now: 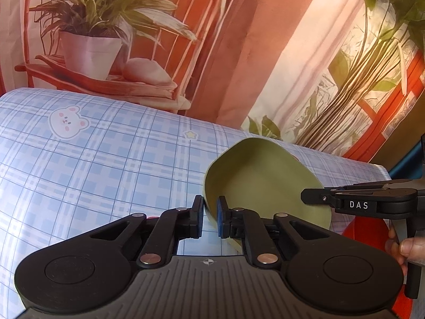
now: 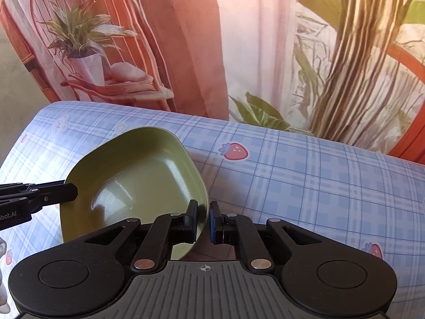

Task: Organize plates and bowls

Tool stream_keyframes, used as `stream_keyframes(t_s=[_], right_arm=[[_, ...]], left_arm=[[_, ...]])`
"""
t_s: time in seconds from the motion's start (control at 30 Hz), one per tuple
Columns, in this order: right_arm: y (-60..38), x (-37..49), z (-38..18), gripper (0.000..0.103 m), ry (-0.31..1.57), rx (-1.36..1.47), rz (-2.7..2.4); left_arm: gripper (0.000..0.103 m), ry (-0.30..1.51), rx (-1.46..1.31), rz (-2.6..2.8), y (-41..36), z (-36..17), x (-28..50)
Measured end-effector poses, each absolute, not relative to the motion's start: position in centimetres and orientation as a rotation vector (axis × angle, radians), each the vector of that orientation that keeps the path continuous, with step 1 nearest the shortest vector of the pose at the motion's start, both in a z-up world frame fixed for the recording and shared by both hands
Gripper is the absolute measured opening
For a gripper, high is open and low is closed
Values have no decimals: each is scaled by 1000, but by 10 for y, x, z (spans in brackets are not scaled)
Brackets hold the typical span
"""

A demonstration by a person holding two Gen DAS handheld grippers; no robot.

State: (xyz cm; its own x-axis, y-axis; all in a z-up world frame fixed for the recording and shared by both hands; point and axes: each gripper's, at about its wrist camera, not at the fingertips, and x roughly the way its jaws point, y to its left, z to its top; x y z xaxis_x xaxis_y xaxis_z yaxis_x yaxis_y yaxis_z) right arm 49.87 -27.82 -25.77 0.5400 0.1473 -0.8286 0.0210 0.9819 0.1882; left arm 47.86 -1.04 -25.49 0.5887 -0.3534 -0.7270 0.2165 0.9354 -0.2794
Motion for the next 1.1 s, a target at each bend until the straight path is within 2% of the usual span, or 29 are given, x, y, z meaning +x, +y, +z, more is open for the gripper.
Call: stream_keyframes(t_s=[0.57, 0.87, 1.1], right_arm=[[-273, 475, -217, 6, 924, 204, 82], [-264, 436, -191, 6, 905, 196, 81], [-257, 395, -192, 7, 924, 215, 81]], left_arm=[[11, 827, -138, -329, -9, -211, 453], [11, 818, -115, -335, -10, -189, 410], [11, 848, -96, -334, -8, -191, 382]])
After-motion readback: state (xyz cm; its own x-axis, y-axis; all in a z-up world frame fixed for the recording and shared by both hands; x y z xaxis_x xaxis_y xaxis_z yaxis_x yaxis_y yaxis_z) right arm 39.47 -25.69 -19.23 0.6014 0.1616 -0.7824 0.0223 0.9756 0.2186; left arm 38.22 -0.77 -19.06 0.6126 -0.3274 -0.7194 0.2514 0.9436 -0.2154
